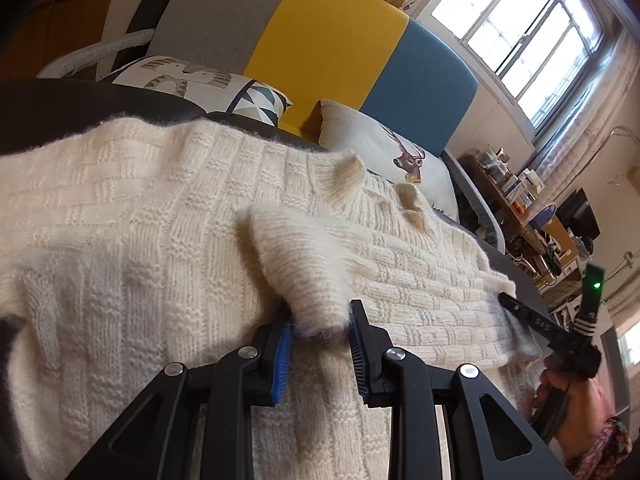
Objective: Fold clothes
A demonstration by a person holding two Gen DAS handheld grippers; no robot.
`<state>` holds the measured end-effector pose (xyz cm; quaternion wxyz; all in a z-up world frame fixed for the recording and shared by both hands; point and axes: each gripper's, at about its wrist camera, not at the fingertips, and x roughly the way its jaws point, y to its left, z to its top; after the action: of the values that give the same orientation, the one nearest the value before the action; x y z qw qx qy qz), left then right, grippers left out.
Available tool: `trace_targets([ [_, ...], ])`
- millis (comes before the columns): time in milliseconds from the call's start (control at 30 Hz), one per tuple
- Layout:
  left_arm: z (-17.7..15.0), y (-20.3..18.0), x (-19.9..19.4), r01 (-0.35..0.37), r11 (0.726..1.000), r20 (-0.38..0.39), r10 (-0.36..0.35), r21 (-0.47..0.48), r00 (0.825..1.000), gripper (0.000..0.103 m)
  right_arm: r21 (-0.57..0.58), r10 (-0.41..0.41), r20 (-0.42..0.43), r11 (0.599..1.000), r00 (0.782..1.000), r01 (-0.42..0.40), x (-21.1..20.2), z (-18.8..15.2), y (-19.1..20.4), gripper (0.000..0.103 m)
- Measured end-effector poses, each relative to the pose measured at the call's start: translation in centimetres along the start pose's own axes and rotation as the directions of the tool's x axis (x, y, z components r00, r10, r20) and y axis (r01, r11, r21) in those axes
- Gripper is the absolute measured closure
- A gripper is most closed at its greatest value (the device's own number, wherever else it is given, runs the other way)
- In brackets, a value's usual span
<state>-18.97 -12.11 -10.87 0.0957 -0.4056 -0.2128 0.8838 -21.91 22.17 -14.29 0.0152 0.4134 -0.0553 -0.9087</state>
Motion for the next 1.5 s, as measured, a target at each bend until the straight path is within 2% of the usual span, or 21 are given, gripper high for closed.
trace_targets([
  [67, 0.1, 0.1, -0.5, -0.023, 1.0, -0.004, 0.023, 0.002, 1.0, 0.076, 0.043, 0.012, 0.001, 0.999, 1.0, -0.012, 0.2, -0.2, -0.8, 0.092],
  [167, -0.4, 0.2, -1.6, -0.086, 0.996, -0.003, 0.087, 0.033, 0.996, 0.076, 0.033, 0.004, -0.002, 0.999, 1.0, -0.004, 0.0, -0.3, -0.7, 0.092],
  [267, -1.1, 0.4, -3.0, -0.152, 0.987, 0.011, 0.151, 0.06, 0.988, 0.076, -0.016, -0.074, -0.026, 0.997, 0.997, 0.073, -0.4, 0.2, 0.7, 0.089],
  [333, -1.4, 1.2, -4.2, -0.18, 0.982, 0.021, 0.179, 0.05, 0.984, 0.076, -0.037, -0.107, -0.002, 0.994, 0.994, 0.107, -1.9, 0.4, 2.7, 0.086],
  [400, -1.7, 2.6, -5.7, -0.182, 0.983, 0.035, 0.181, 0.024, 0.983, 0.076, -0.065, 0.021, 0.037, 0.998, 0.999, -0.019, -4.0, 0.4, 5.8, 0.085],
  [467, -1.6, 4.5, -7.3, -0.198, 0.98, 0.054, 0.199, -0.02, 0.979, 0.075, -0.151, 0.146, 0.029, 0.978, 0.989, -0.14, -5.3, 0.2, 10.2, 0.086],
  [500, -1.5, 5.8, -8.1, -0.205, 0.977, 0.063, 0.209, -0.058, 0.976, 0.074, -0.198, 0.201, 0.012, 0.961, 0.979, -0.195, -5.6, 0.0, 12.6, 0.086],
  [567, -1.2, 8.3, -9.6, -0.22, 0.966, 0.079, 0.232, -0.139, 0.97, 0.064, -0.267, 0.293, -0.034, 0.919, 0.956, -0.291, -5.7, -0.4, 17.1, 0.086],
  [667, -1.0, 13.1, -12.2, -0.238, 0.92, 0.102, 0.281, -0.312, 0.954, 0.052, -0.345, 0.364, -0.128, 0.856, 0.923, -0.386, -5.1, -1.1, 22.8, 0.084],
  [733, -1.1, 16.0, -13.6, -0.239, 0.883, 0.103, 0.304, -0.403, 0.947, 0.046, -0.414, 0.345, -0.162, 0.827, 0.925, -0.381, -5.1, -2.1, 25.3, 0.082],
  [800, -1.3, 18.6, -14.8, -0.241, 0.848, 0.092, 0.319, -0.471, 0.943, 0.044, -0.526, 0.288, -0.161, 0.784, 0.944, -0.329, -5.2, -3.4, 27.6, 0.081],
  [933, -1.5, 21.5, -15.6, -0.198, 0.823, 0.08, 0.282, -0.533, 0.956, 0.043, -0.714, 0.109, -0.087, 0.686, 0.99, -0.138, -3.8, -5.5, 30.3, 0.081],
  [1033, -1.5, 21.7, -15.8, -0.179, 0.811, 0.076, 0.265, -0.557, 0.961, 0.043, -0.809, -0.006, -0.012, 0.588, 1.0, -0.006, -2.6, -6.8, 32.0, 0.081],
  [1067, -1.6, 21.8, -15.8, -0.167, 0.807, 0.081, 0.257, -0.566, 0.963, 0.042, -0.798, 0.002, -0.017, 0.602, 1.0, -0.015, -2.4, -6.6, 32.0, 0.081],
  [1100, -1.6, 21.9, -15.9, -0.156, 0.804, 0.086, 0.248, -0.573, 0.965, 0.042, -0.769, 0.022, -0.029, 0.639, 0.999, -0.036, -2.5, -6.1, 31.7, 0.083],
  [1200, -1.6, 21.8, -15.7, -0.15, 0.81, 0.094, 0.245, -0.567, 0.965, 0.041, -0.583, 0.142, -0.112, 0.792, 0.984, -0.18, -2.4, -4.0, 29.9, 0.087],
  [1267, -1.5, 21.9, -15.6, -0.147, 0.807, 0.105, 0.249, -0.572, 0.963, 0.041, -0.463, 0.204, -0.163, 0.848, 0.965, -0.257, -1.8, -3.1, 28.7, 0.089],
  [1333, -1.4, 21.9, -15.4, -0.144, 0.798, 0.12, 0.26, -0.585, 0.958, 0.038, -0.377, 0.254, -0.202, 0.871, 0.946, -0.315, -1.1, -2.8, 27.6, 0.089],
  [1400, -1.2, 21.7, -15.0, -0.141, 0.795, 0.134, 0.268, -0.59, 0.954, 0.032, -0.361, 0.29, -0.222, 0.863, 0.931, -0.354, -1.3, -2.8, 27.3, 0.082],
  [1500, -0.8, 21.6, -14.8, -0.15, 0.786, 0.139, 0.287, -0.599, 0.948, 0.03, -0.37, 0.305, -0.22, 0.853, 0.927, -0.368, -3.1, -2.9, 27.1, 0.08],
])
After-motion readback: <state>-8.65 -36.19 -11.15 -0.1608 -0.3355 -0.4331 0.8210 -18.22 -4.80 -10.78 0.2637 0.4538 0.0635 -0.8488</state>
